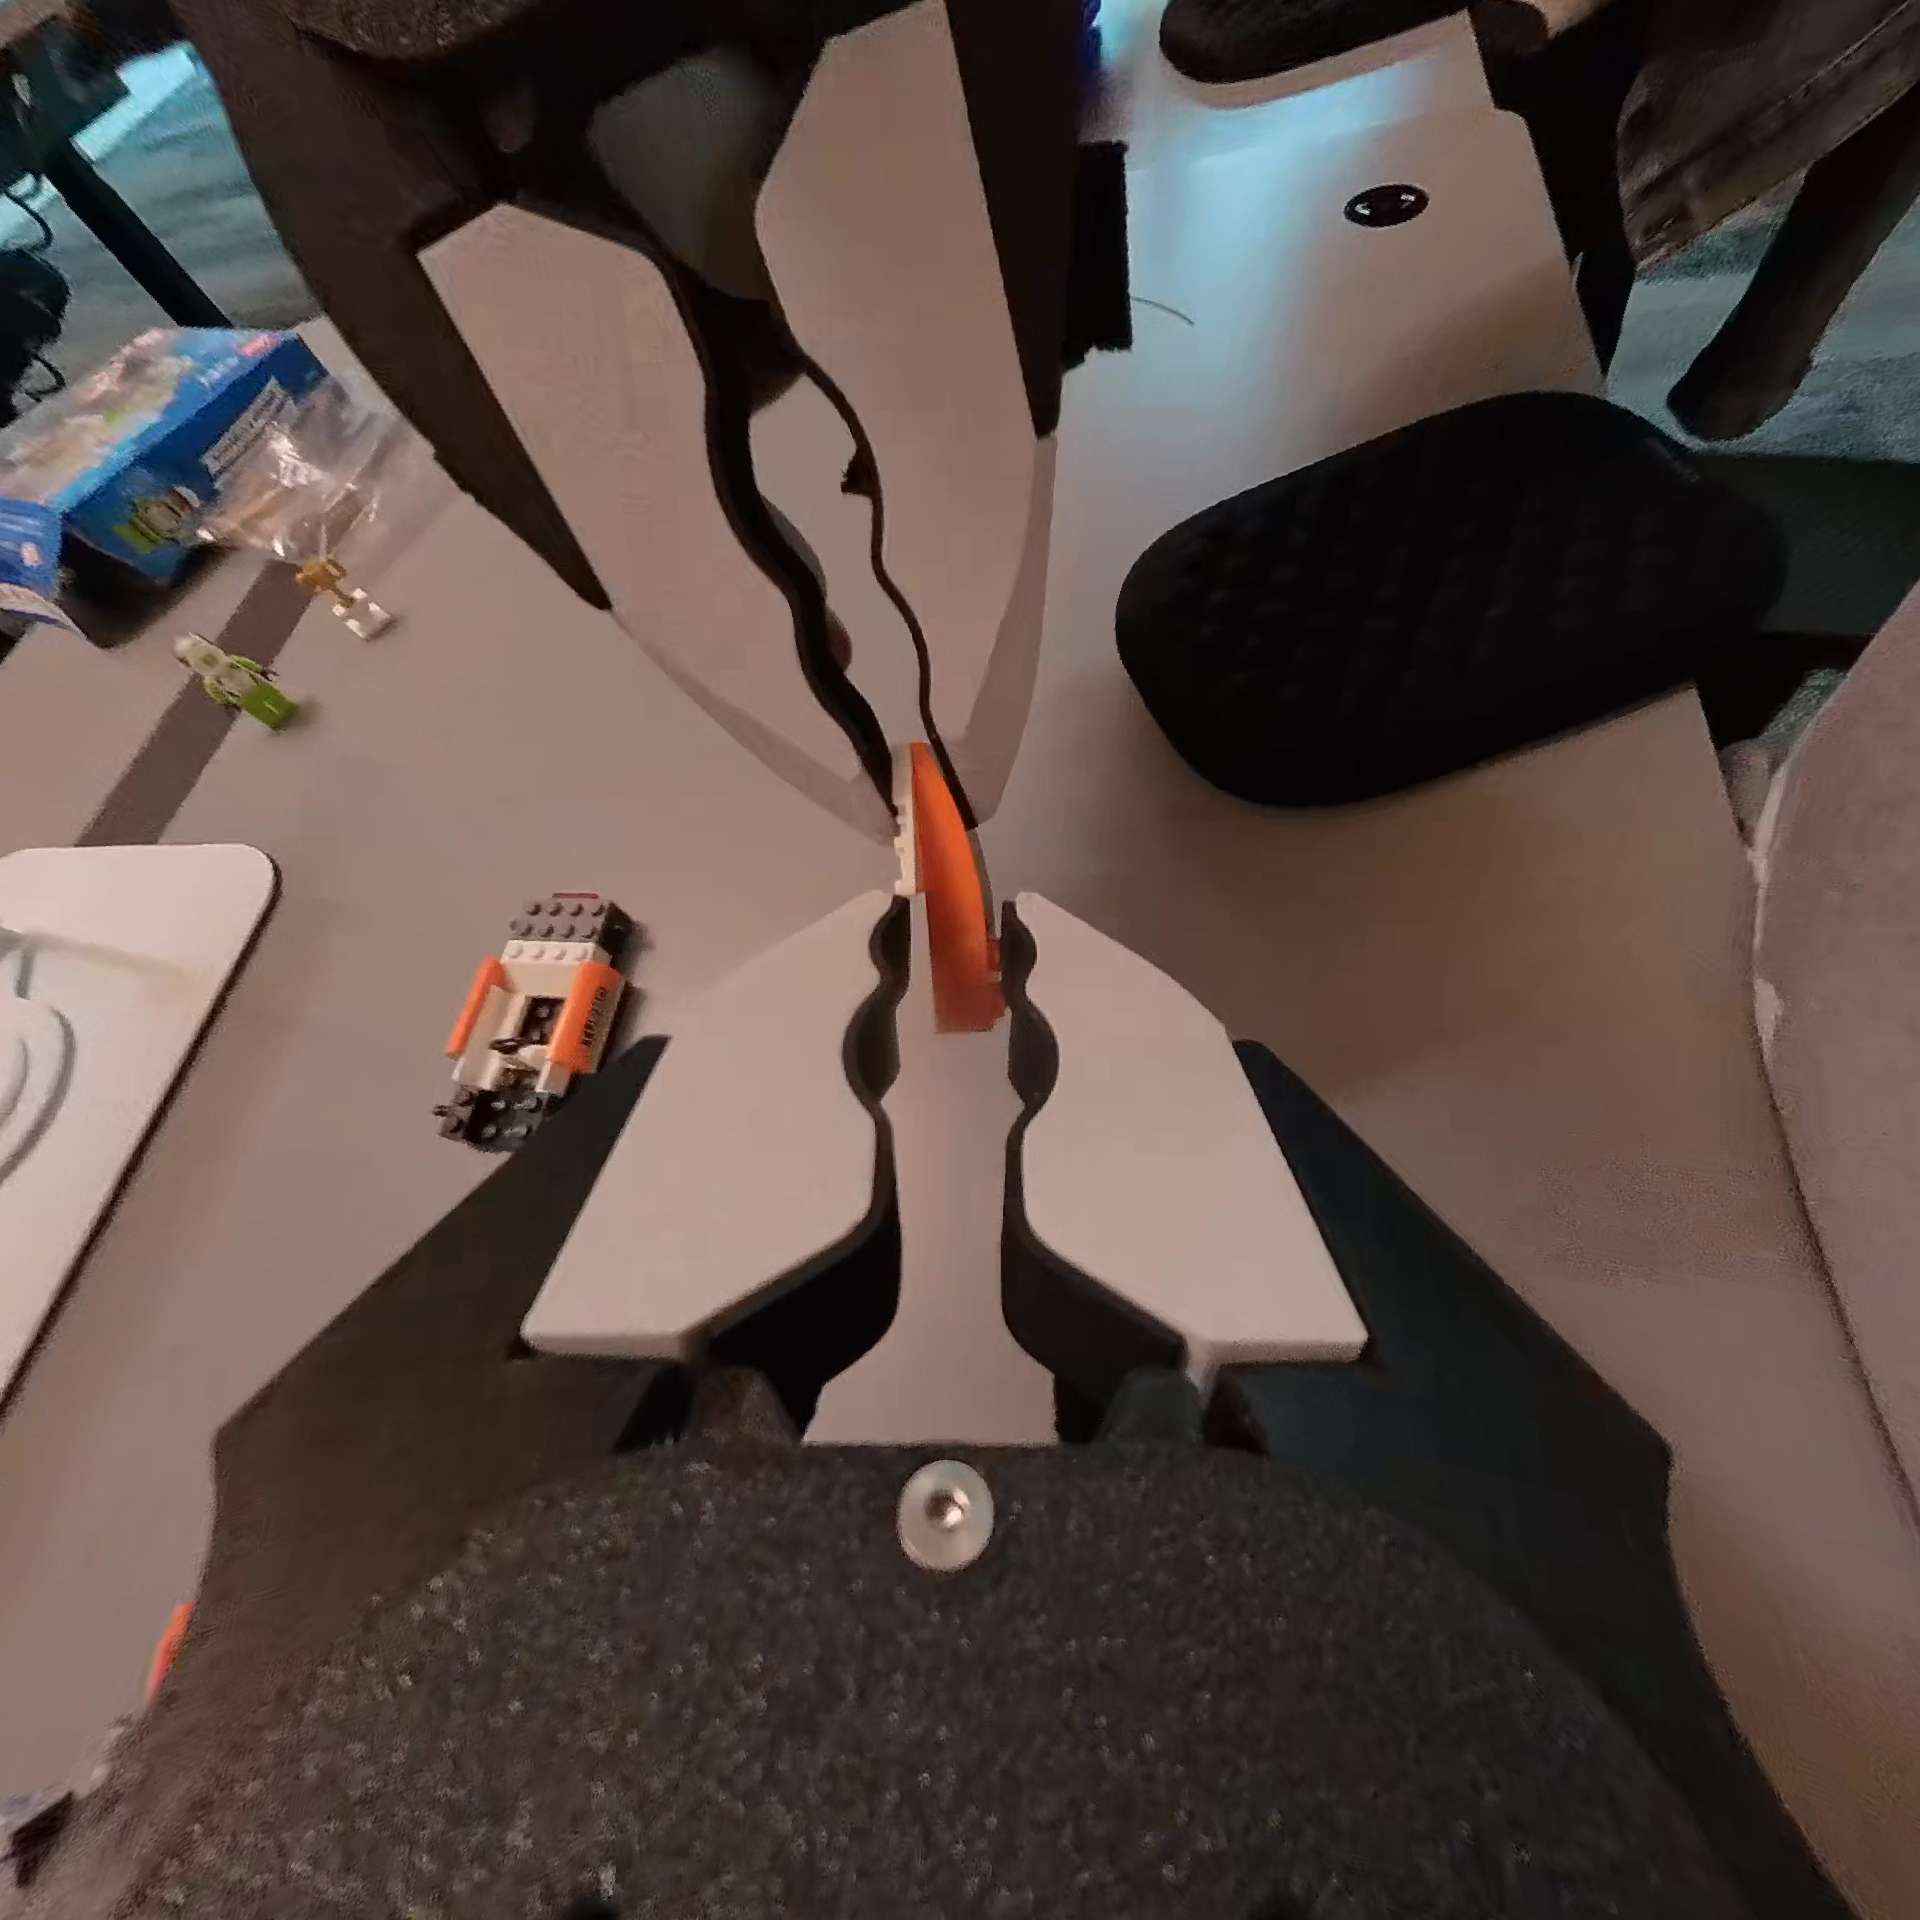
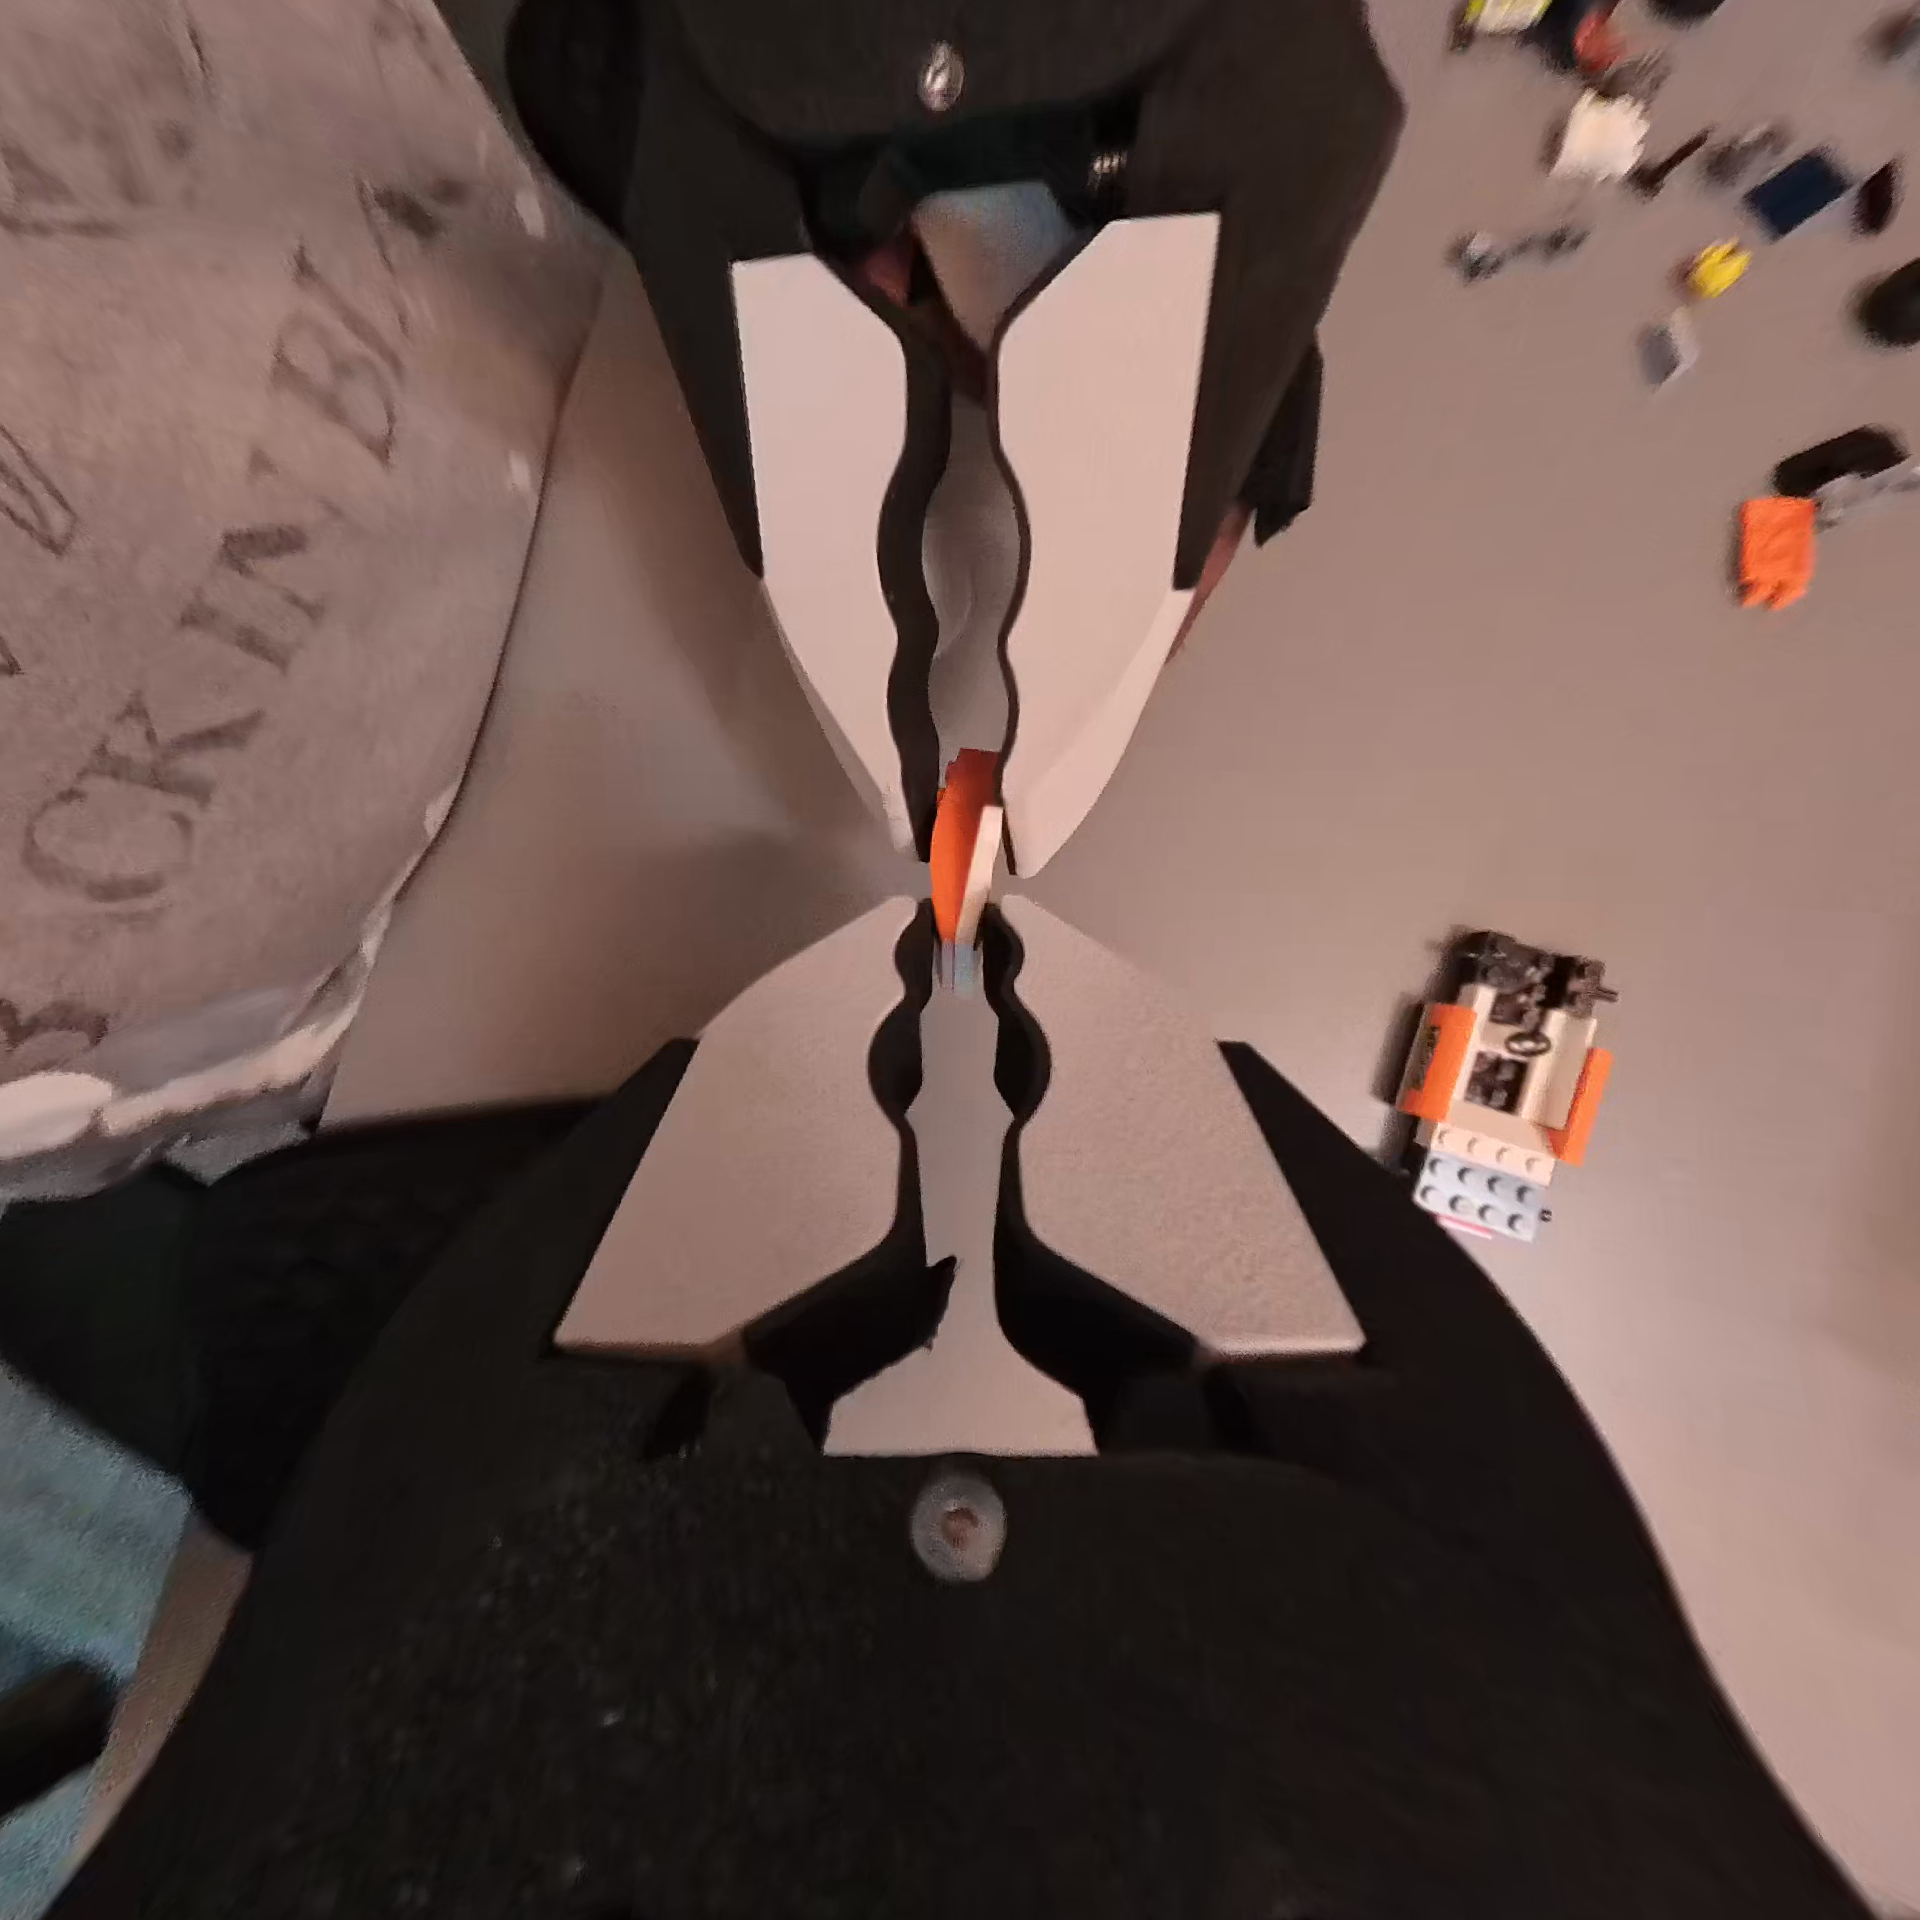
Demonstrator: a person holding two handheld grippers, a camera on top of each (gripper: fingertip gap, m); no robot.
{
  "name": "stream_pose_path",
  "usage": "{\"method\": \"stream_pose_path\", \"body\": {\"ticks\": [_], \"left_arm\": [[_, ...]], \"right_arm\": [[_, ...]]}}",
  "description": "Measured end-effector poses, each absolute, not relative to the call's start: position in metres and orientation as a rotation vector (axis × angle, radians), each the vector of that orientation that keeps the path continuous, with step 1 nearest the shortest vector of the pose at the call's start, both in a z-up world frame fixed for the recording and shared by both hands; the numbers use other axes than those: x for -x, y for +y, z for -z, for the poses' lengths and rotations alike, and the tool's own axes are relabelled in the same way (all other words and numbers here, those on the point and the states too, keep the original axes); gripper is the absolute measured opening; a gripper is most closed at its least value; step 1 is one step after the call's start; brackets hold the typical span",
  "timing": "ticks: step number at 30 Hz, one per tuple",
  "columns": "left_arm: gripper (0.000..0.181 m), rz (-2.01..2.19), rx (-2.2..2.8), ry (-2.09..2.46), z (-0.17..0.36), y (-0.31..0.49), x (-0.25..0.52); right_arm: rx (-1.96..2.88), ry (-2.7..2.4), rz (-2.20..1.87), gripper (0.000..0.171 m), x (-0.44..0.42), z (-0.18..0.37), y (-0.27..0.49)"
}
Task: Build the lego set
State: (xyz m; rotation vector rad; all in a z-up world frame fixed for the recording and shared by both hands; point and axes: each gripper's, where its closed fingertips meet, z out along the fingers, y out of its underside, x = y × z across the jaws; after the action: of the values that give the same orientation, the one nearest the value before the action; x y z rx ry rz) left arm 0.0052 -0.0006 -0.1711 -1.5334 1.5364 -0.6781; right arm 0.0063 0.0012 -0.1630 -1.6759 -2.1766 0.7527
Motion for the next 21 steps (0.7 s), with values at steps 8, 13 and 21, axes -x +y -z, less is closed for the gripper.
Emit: {"method": "stream_pose_path", "body": {"ticks": [8, 13, 21], "left_arm": [[0.014, 0.827, 1.615, 1.421, 0.17, 0.004, 0.001], [0.011, 1.06, 1.588, 1.126, 0.144, 0.021, 0.01], [0.011, 1.299, 1.475, 0.923, 0.12, 0.028, 0.012]], "right_arm": [[1.737, -2.24, -0.748, 0.009, 0.001, 0.166, 0.006], [1.695, -1.851, -1.006, 0.015, 0.014, 0.14, 0.024], [1.463, -1.078, -1.444, 0.022, 0.019, 0.113, 0.031]]}}
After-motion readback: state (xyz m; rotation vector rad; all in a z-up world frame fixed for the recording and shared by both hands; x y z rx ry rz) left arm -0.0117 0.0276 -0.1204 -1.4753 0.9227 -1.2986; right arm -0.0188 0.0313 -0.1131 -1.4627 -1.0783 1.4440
